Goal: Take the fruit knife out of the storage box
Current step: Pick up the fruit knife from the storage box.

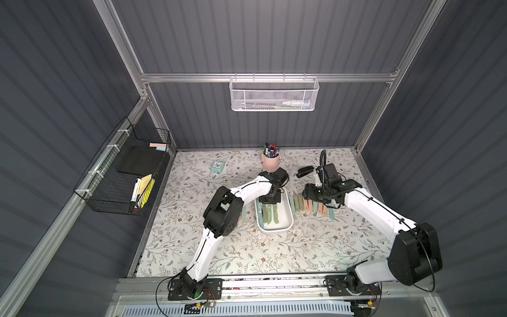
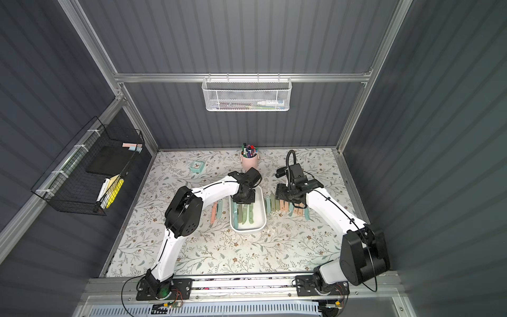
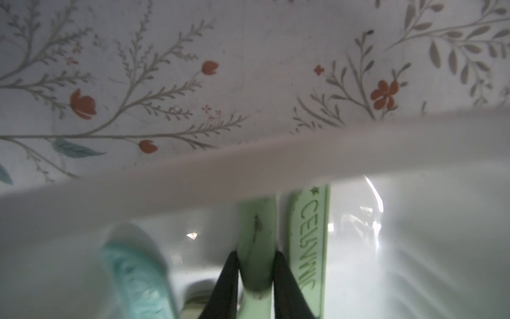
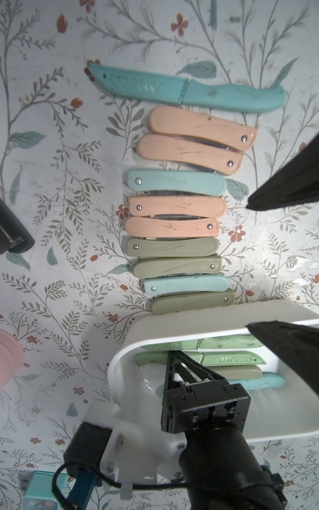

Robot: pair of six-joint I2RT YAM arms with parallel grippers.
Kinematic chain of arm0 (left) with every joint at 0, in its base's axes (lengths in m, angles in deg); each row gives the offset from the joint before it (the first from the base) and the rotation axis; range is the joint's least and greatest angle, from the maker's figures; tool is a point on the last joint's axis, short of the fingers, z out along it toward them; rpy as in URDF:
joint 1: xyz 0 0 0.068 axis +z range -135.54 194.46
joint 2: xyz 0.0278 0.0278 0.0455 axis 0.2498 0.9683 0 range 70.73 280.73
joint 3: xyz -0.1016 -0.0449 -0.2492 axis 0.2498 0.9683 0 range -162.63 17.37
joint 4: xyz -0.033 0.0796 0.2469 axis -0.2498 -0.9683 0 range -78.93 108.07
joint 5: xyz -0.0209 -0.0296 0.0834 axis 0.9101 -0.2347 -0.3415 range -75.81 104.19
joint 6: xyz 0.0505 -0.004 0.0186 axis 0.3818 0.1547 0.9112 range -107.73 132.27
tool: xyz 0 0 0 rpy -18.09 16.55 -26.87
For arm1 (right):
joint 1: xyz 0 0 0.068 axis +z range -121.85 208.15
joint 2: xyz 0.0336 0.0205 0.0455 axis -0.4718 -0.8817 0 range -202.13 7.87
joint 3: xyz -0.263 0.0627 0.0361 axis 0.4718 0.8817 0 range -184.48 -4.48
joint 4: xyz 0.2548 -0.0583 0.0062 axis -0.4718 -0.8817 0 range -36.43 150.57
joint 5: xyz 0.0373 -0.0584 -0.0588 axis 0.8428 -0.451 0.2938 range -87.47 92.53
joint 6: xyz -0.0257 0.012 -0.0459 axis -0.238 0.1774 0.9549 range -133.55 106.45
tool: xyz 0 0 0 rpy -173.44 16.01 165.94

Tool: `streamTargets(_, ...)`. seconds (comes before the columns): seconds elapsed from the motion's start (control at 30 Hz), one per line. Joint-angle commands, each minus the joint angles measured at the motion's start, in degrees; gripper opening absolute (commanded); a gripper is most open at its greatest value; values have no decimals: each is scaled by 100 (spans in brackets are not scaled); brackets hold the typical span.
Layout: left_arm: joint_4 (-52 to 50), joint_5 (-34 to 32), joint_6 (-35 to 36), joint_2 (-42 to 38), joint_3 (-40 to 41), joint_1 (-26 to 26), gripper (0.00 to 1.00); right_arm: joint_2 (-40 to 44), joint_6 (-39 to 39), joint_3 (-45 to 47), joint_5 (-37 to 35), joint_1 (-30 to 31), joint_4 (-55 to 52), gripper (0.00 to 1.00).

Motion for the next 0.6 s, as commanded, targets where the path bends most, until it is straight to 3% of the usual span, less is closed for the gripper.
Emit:
streamTargets(0.0,-105,199,16,244,-32,24,21,-36,-81,-94,-46,42,-130,66)
streamTargets(0.57,-60,215,137,-486,-129,24,19,-187,-90,-149,23,51,-132,66)
